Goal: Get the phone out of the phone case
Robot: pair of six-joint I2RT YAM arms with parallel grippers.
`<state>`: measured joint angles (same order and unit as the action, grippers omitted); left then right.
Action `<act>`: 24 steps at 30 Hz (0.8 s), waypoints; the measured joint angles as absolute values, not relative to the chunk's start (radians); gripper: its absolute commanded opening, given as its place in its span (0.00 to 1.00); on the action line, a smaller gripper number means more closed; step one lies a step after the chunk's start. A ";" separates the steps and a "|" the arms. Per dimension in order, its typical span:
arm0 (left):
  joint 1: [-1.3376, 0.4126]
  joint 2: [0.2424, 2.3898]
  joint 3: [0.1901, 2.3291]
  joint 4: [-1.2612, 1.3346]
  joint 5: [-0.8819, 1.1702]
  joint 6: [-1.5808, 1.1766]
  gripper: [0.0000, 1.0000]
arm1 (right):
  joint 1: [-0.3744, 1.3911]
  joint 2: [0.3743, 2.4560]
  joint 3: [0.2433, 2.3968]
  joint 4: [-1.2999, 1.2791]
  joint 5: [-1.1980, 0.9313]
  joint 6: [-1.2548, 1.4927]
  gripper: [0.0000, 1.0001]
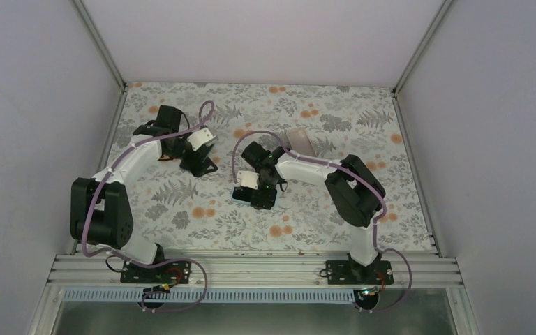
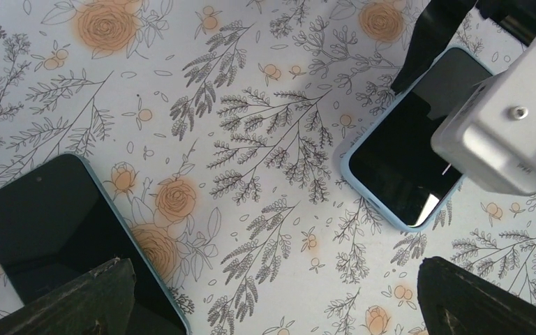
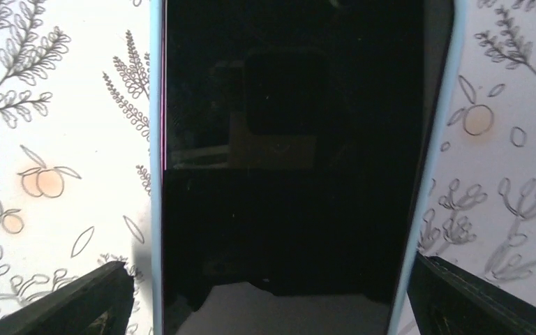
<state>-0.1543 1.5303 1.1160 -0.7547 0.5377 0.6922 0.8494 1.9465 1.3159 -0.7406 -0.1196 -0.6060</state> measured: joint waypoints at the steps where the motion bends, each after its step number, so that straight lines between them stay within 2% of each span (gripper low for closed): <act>1: -0.154 1.530 1.114 -0.752 0.539 0.690 1.00 | 0.850 1.953 1.316 -0.733 -0.118 -0.606 1.00; 17: -0.154 1.523 1.085 -0.727 0.570 0.665 1.00 | 0.842 1.978 1.320 -0.696 -0.099 -0.610 1.00; 24: -0.154 1.525 1.080 -0.720 0.585 0.661 1.00 | 0.838 1.919 1.241 -0.615 -0.079 -0.643 1.00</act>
<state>-0.1543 1.5246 1.0798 -0.7200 0.5850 0.6605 0.8383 1.9190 1.2407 -0.6147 -0.0788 -0.6426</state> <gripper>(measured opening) 0.999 0.997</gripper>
